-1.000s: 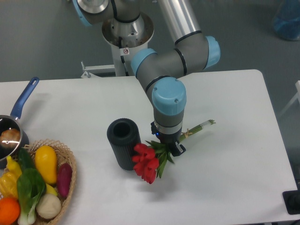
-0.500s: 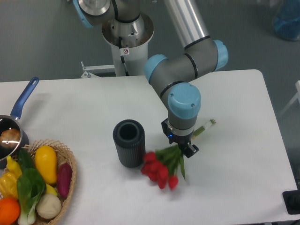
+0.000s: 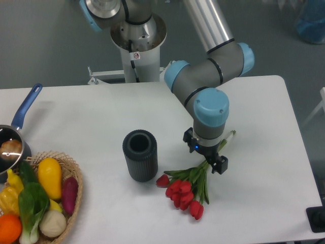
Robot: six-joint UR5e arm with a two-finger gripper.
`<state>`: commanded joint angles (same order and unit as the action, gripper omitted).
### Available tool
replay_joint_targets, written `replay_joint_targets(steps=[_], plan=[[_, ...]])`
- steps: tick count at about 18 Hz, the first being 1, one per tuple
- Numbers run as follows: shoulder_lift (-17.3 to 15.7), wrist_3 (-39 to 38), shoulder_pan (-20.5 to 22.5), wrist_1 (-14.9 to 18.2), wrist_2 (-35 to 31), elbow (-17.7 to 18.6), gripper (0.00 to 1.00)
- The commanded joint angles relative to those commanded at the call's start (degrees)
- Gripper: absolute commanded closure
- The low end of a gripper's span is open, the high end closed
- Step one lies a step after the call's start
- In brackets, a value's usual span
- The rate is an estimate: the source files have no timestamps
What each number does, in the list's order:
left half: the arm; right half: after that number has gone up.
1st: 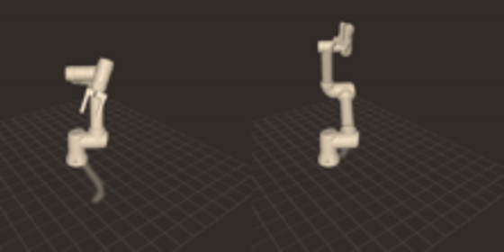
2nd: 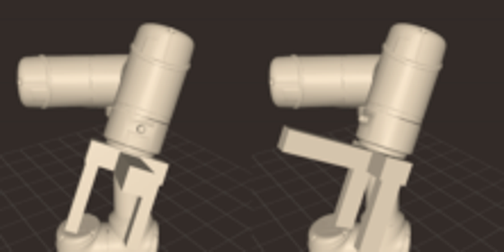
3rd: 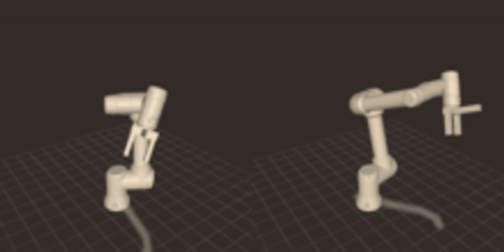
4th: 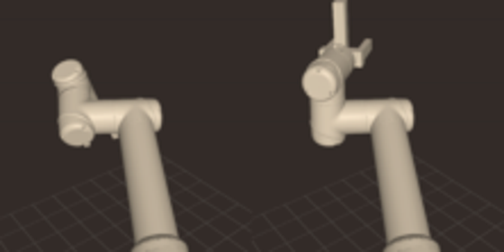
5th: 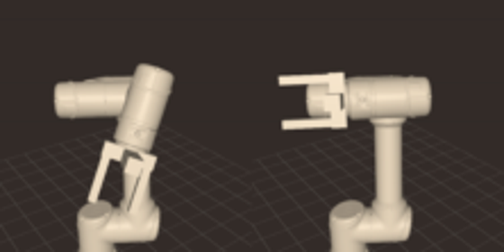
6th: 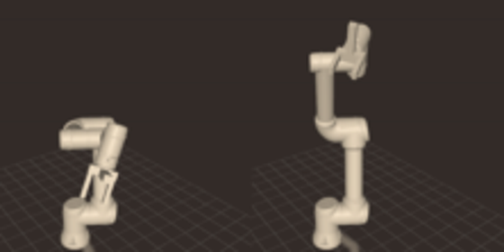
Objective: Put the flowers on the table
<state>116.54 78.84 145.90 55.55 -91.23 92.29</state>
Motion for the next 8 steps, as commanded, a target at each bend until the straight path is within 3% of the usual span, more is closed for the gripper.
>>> replay_joint_targets(steps=[3, 8], plan=[[0.6, 0.0, 0.3, -2.1, 1.7, -2.5, 0.00], [3.4, 2.0, 2.5, -2.3, 6.5, -5.4, 0.00]])
